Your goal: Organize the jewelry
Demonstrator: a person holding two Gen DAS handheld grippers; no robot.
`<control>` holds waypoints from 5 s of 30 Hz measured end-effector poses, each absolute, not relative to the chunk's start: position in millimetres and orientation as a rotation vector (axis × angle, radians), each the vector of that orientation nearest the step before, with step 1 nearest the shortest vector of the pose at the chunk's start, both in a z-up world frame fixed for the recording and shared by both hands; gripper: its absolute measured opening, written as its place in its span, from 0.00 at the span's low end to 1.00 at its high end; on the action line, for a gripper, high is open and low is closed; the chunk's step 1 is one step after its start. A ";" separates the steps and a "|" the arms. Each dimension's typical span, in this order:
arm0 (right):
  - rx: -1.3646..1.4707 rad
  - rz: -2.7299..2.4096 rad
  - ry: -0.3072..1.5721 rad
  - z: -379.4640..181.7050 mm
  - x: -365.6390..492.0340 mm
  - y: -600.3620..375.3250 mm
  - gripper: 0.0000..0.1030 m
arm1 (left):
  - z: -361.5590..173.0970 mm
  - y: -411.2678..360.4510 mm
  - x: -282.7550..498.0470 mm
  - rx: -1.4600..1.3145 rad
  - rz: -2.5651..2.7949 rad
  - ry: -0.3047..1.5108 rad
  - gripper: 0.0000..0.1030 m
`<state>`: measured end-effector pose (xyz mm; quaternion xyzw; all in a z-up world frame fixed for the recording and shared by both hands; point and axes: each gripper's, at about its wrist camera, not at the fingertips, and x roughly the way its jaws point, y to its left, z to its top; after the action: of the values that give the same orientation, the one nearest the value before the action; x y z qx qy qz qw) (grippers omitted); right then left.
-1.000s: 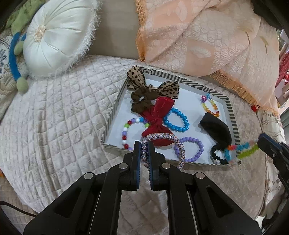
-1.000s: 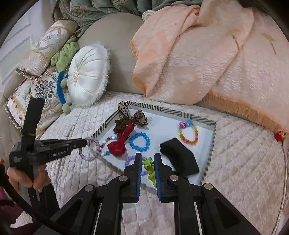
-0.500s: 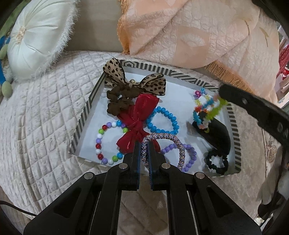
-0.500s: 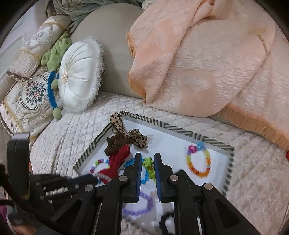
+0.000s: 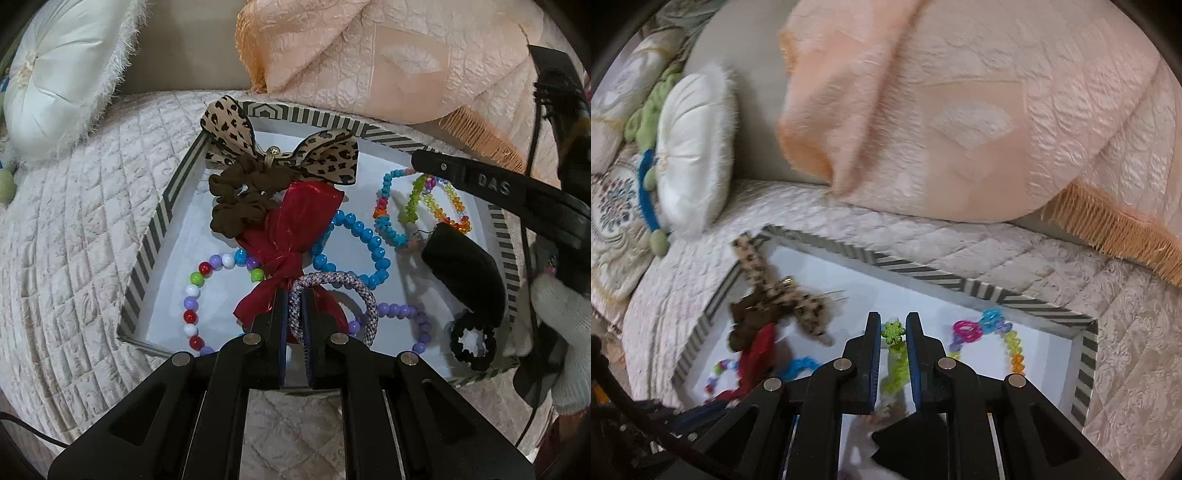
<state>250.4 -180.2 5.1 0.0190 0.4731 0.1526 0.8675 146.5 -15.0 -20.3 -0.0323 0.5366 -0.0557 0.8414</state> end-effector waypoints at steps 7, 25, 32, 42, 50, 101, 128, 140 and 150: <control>0.056 0.278 0.985 -7.2 261.8 -181.5 0.12 | -27.9 -17.0 149.4 -0.059 -0.118 1.142 0.06; 0.119 0.299 0.902 34.3 186.9 -211.5 0.28 | -13.0 -20.8 129.5 -0.013 -0.078 1.085 0.48; 0.092 0.273 0.904 36.4 139.2 -207.3 0.28 | 3.6 -14.5 111.8 -0.005 -0.044 1.031 0.48; 0.138 0.243 0.852 56.3 85.7 -201.6 0.39 | 29.6 -6.6 79.5 -0.022 -0.021 0.961 0.48; 0.143 0.227 0.845 67.6 57.3 -194.9 0.41 | 52.2 -6.5 56.2 -0.024 -0.026 0.910 0.48; 0.146 0.189 0.832 91.1 7.7 -193.2 0.59 | 89.3 -21.4 4.5 0.036 0.004 0.827 0.48; 0.137 0.197 0.851 88.8 10.9 -189.3 0.63 | 88.0 -21.3 5.3 0.044 0.004 0.829 0.48; 0.136 0.200 0.863 82.1 11.0 -186.8 0.64 | 86.2 -21.0 5.2 0.048 0.002 0.832 0.48; 0.146 0.189 0.870 74.3 14.0 -201.3 0.64 | 81.8 -22.4 3.4 0.071 -0.003 0.825 0.48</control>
<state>14.0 -201.3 74.3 0.0704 0.4206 0.0912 0.8999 3.4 -22.4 81.8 0.0343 0.4010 -0.0013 0.9154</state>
